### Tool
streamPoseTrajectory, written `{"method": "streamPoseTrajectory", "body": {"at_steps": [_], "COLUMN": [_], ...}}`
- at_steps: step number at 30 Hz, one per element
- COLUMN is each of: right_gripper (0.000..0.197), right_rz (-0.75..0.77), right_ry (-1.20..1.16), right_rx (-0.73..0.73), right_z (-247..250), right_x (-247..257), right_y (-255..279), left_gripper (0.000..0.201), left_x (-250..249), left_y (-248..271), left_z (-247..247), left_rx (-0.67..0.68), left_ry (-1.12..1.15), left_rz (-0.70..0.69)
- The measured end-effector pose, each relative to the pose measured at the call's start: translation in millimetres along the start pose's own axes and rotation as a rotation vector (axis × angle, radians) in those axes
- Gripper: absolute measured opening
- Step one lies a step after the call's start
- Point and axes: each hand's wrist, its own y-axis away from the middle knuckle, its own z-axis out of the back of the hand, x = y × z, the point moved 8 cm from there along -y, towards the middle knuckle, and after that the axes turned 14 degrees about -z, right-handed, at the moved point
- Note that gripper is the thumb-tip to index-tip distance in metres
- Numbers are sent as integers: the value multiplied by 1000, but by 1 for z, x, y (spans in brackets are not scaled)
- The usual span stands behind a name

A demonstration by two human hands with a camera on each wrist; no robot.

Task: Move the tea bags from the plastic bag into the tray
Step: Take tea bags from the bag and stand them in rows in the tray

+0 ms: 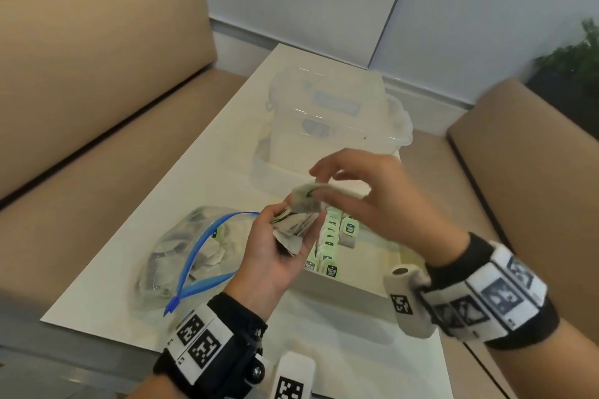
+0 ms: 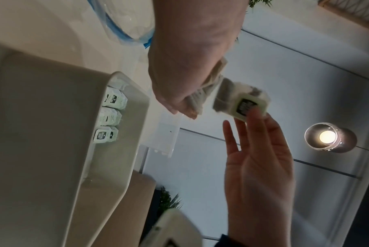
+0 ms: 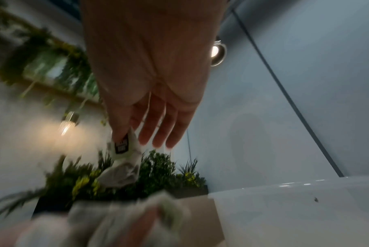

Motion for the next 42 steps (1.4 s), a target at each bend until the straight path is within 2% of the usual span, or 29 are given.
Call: {"method": "streamPoseTrajectory", "body": {"at_steps": [3, 6, 8, 11, 13, 16, 23, 31, 34, 36, 38, 42], "right_gripper": [8, 15, 21, 17, 10, 21, 33, 38, 26, 16, 24, 28], "right_rz": [-188, -237, -233, -158, -126, -187, -236, -234, -268, -274, -312, -506], "right_ry": [-147, -264, -220, -96, -103, -174, -206, -201, -141, -53, 40, 198], "right_rx": [127, 182, 167, 94, 75, 61, 86, 94, 115, 133, 182, 348], "right_z": [17, 30, 37, 42, 41, 39, 31, 30, 31, 31, 27, 0], "right_x": [-10, -15, -19, -22, -24, -33, -40, -51, -68, -85, -107, -159], "right_y": [-14, -23, -27, -24, -19, -15, -7, -6, -7, -9, -11, -7], "left_gripper": [26, 23, 23, 23, 23, 23, 23, 21, 39, 29, 25, 26], "left_x": [-1, -7, -10, -15, -17, -19, -16, -17, -19, -22, -26, -30], "left_y": [-1, -3, -4, -4, -4, -4, -8, -10, -10, -11, -12, -13], "left_z": [3, 5, 5, 5, 5, 4, 4, 4, 4, 7, 9, 12], "left_rx": [11, 26, 37, 39, 47, 54, 47, 46, 50, 27, 14, 15], "left_ry": [33, 32, 33, 28, 34, 32, 9, -3, -4, -17, -13, -28], "left_rz": [24, 15, 7, -3, -9, -23, -18, -5, 7, -5, -20, -43]}}
